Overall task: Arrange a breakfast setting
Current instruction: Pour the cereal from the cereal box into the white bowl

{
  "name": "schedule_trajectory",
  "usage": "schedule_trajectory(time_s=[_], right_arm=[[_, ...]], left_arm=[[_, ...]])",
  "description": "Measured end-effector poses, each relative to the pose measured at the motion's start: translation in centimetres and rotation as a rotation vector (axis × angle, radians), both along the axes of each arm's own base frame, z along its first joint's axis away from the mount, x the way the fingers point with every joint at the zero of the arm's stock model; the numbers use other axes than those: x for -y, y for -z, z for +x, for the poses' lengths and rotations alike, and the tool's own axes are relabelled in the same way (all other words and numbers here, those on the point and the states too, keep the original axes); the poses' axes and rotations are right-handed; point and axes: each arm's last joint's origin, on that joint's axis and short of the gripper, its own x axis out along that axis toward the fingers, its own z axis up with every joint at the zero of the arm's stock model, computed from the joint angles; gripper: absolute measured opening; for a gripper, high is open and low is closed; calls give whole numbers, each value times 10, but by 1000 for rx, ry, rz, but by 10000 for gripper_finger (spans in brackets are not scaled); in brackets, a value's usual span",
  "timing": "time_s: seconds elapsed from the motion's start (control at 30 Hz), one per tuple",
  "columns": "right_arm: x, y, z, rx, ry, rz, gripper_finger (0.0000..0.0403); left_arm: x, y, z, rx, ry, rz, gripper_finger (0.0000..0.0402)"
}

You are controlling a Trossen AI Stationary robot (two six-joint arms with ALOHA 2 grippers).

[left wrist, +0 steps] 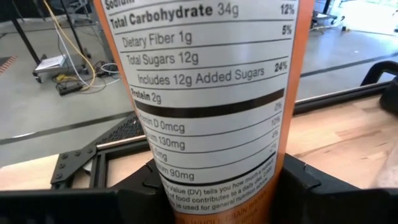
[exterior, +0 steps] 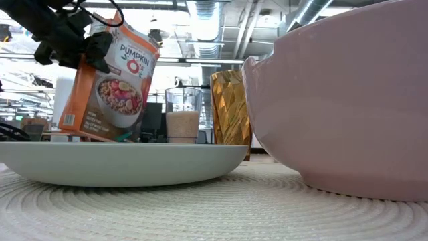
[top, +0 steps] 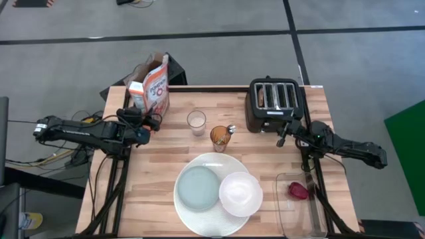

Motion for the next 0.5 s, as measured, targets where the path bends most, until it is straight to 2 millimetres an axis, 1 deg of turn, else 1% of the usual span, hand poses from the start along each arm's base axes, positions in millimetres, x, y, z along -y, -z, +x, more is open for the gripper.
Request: schedule_trajectory(time_s=[0.37, 0.5], right_arm=[[0, 0, 0, 0, 0, 0, 151], [0, 0, 0, -1, 0, 0, 150]], left_arm=[[0, 0, -1, 2, 12, -14, 151], [0, 0, -1, -31, 25, -6, 151]])
